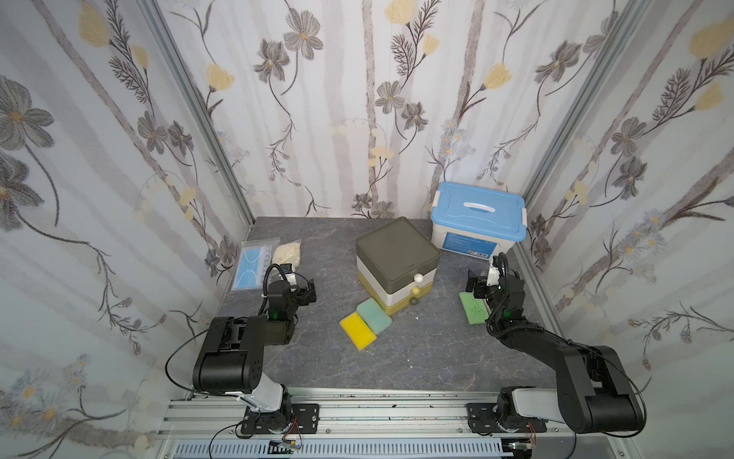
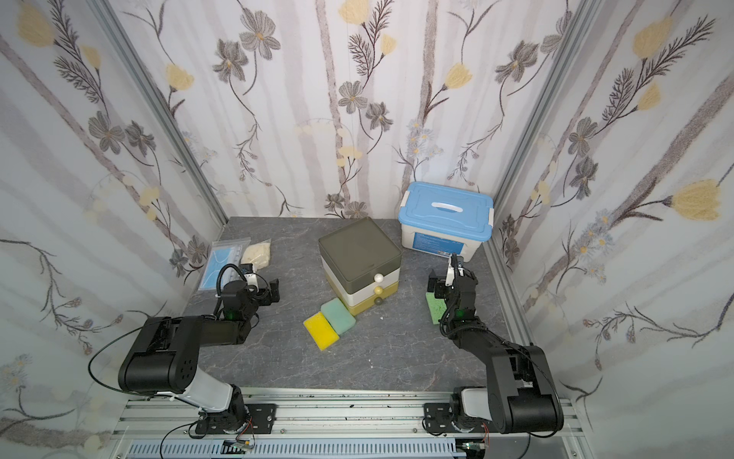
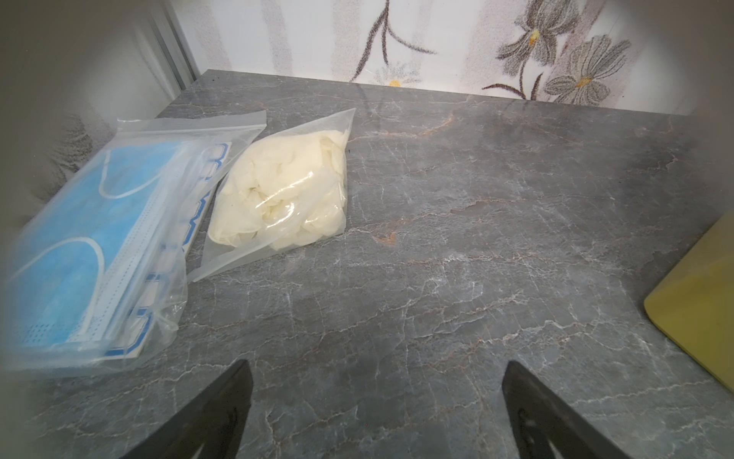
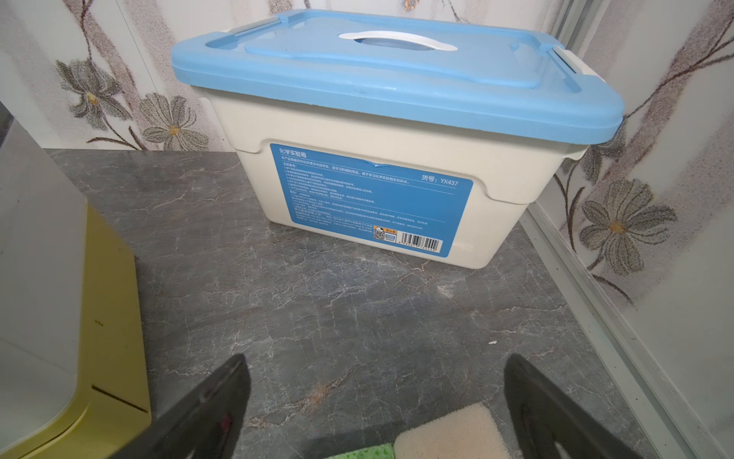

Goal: Take the sponge out of the drawer
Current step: Reset both arms

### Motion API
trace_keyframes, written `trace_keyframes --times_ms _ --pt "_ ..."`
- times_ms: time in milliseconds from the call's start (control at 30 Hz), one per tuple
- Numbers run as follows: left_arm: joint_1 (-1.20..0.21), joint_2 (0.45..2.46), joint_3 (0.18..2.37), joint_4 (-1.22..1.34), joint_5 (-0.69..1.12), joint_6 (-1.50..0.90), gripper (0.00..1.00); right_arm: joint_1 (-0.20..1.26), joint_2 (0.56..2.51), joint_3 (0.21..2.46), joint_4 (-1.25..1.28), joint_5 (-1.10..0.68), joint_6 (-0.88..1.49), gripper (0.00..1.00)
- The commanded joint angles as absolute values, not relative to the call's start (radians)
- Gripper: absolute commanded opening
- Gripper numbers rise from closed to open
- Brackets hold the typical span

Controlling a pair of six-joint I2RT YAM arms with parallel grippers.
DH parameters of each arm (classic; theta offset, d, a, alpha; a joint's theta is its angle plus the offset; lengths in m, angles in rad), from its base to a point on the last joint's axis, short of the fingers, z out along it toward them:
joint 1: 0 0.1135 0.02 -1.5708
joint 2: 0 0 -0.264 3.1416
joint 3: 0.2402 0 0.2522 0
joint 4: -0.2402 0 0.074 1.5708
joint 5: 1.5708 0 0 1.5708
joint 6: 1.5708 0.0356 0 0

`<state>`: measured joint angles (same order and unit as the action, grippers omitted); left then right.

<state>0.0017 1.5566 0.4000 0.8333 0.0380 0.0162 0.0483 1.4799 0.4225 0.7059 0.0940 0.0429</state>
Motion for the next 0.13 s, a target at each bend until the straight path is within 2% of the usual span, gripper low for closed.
trace_keyframes --times_ms 0,100 --pt "0.003 1.558 0.4 0.87 0.041 0.003 1.0 0.049 1.482 0.431 0.718 0.094 0.023 1.0" --pt "0.004 1.558 0.401 0.869 0.04 0.004 1.0 0.051 1.479 0.429 0.722 0.094 0.022 1.0"
